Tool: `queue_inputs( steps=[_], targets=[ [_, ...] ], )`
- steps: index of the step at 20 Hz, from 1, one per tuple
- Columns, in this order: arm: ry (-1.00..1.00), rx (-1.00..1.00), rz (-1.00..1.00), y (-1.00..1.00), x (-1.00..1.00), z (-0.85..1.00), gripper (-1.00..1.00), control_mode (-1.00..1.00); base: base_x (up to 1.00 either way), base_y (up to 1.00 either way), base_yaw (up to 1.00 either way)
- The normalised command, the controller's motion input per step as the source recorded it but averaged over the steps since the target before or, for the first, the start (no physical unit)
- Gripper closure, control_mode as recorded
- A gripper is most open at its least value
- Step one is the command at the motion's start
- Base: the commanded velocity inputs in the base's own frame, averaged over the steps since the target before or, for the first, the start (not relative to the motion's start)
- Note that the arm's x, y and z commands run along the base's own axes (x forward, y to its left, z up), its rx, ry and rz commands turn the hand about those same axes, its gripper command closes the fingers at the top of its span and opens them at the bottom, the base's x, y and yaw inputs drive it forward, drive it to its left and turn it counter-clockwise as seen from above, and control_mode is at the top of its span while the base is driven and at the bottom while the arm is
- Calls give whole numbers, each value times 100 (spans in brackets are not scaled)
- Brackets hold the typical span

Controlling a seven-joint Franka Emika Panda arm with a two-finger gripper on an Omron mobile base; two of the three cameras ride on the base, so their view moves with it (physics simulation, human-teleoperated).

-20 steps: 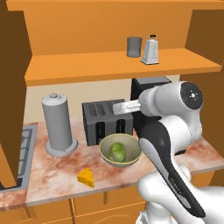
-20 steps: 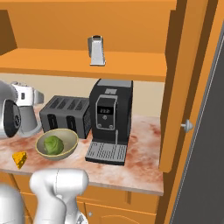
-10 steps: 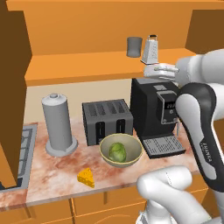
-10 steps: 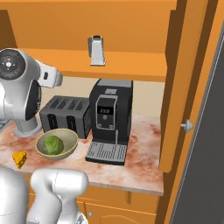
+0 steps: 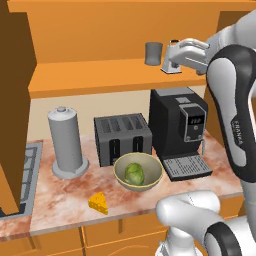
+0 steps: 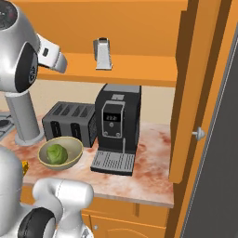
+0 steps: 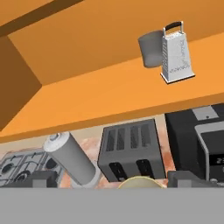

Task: Pick the cheese from the fridge and the cheese grater from the cabinet and place them next to the salad bowl.

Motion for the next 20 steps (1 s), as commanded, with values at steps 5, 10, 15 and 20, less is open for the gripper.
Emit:
queue_inputs(
  steps=[5, 10, 15, 20],
  targets=[
    [1, 0, 4, -8, 17, -2, -100, -100, 0, 0, 0],
    [-6, -2, 16, -67, 3, -2, -100, -100, 0, 0, 0],
    [-6, -11, 4, -26, 9, -10, -100, -100, 0, 0, 0],
    [2, 0, 0, -1, 45, 0, -100, -100, 0, 0, 0]
  ],
)
